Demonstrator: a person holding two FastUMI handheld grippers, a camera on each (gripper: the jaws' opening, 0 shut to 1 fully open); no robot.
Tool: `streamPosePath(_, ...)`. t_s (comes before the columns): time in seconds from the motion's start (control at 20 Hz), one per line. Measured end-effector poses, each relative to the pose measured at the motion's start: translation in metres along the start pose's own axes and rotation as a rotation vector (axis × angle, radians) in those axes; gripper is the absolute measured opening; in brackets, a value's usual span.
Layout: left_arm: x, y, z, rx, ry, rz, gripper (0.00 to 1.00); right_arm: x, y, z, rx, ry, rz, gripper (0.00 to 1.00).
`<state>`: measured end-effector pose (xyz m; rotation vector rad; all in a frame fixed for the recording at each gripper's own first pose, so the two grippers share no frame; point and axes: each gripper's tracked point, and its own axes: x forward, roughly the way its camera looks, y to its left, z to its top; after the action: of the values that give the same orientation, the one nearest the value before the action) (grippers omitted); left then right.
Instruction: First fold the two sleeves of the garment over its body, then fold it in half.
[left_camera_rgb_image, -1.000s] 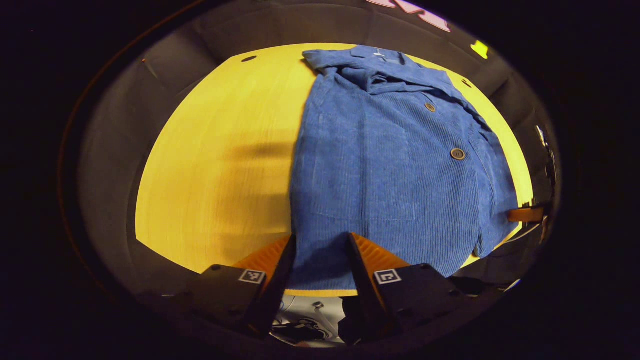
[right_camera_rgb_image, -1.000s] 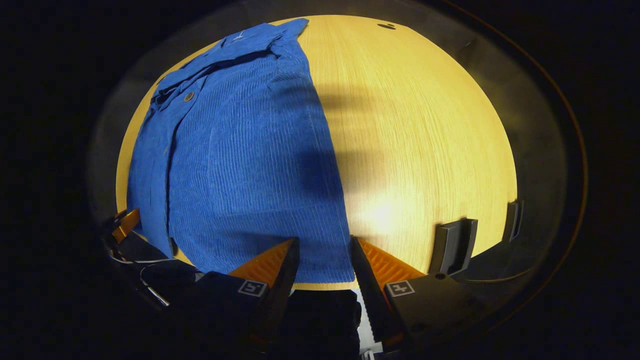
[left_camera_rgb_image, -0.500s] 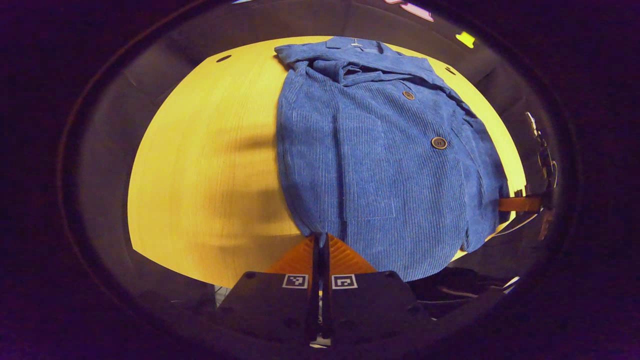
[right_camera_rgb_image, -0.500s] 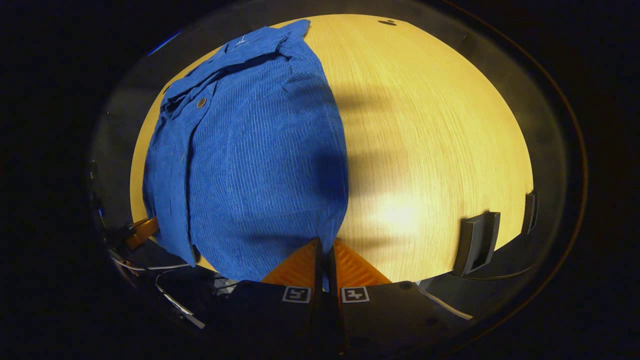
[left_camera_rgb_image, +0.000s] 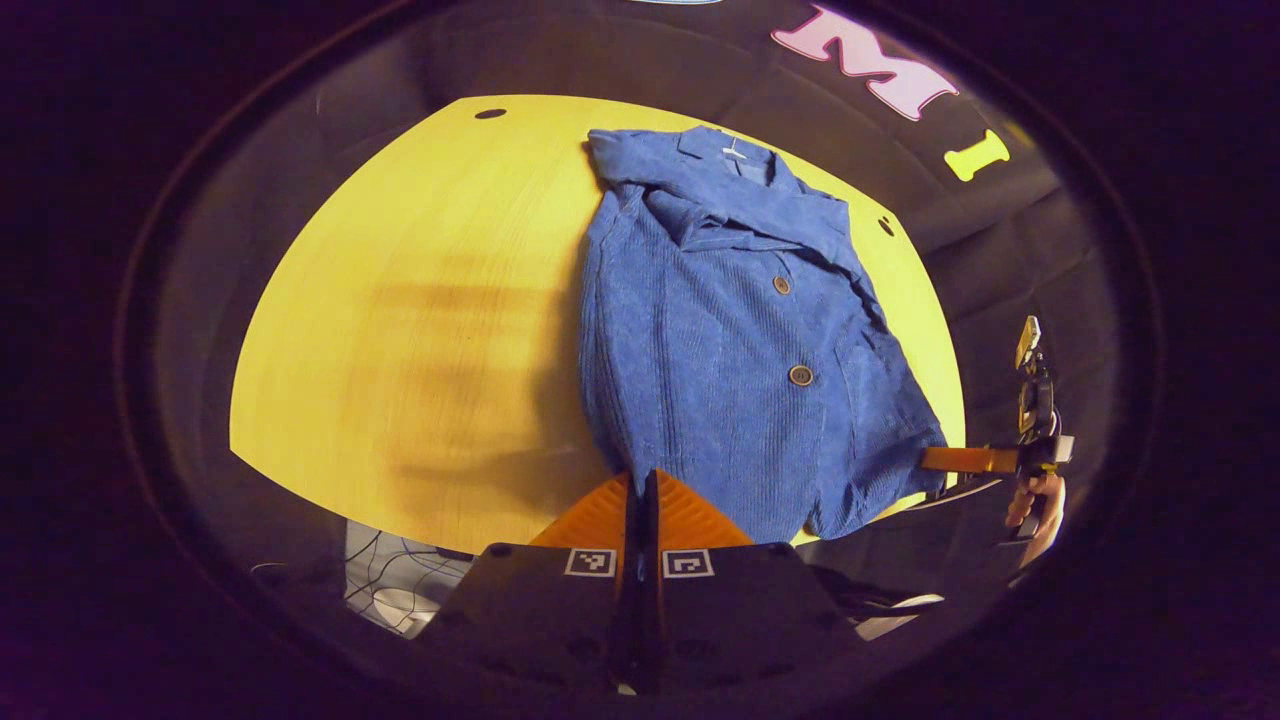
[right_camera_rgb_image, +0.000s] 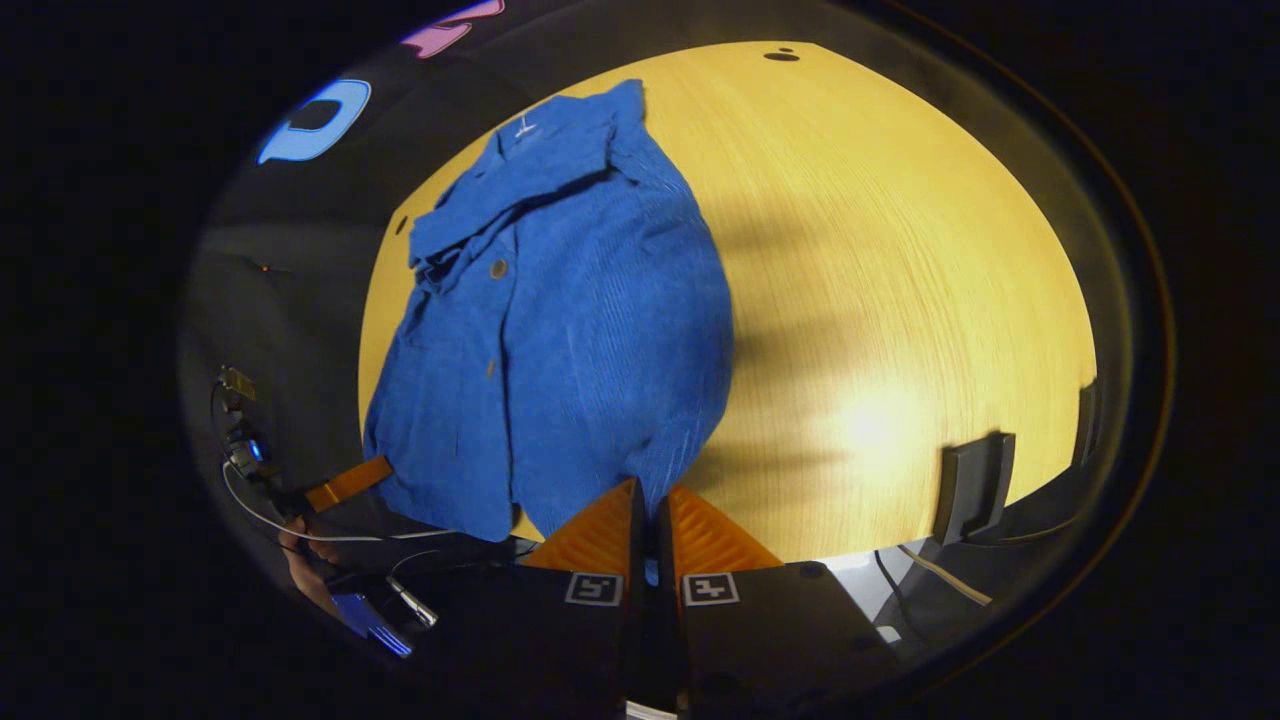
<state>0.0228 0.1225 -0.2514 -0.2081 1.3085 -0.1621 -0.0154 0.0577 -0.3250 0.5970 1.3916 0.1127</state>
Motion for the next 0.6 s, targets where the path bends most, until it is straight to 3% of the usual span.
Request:
streamPosePath(0.2, -0.012, -0.031, 0.021, -0.025, -0.003, -0.017, 0.01, -0.009, 0.031, 0.035, -0.053, 0.003, 0.102, 0.08)
streamPosePath(0.35, -0.016, -0.031, 0.047, -0.041, -0.026, 0.021, 0.01, -0.010, 0.044, 0.066, -0.092, 0.005, 0.144, 0.08)
streamPosePath(0.5, -0.022, -0.029, 0.076, -0.071, -0.059, 0.030, 0.01, -0.012, 0.043, 0.097, -0.151, -0.013, 0.121, 0.08)
streamPosePath(0.6, -0.031, -0.036, 0.097, -0.089, -0.084, -0.028, 0.01, -0.025, 0.052, 0.111, -0.162, -0.056, 0.127, 0.08)
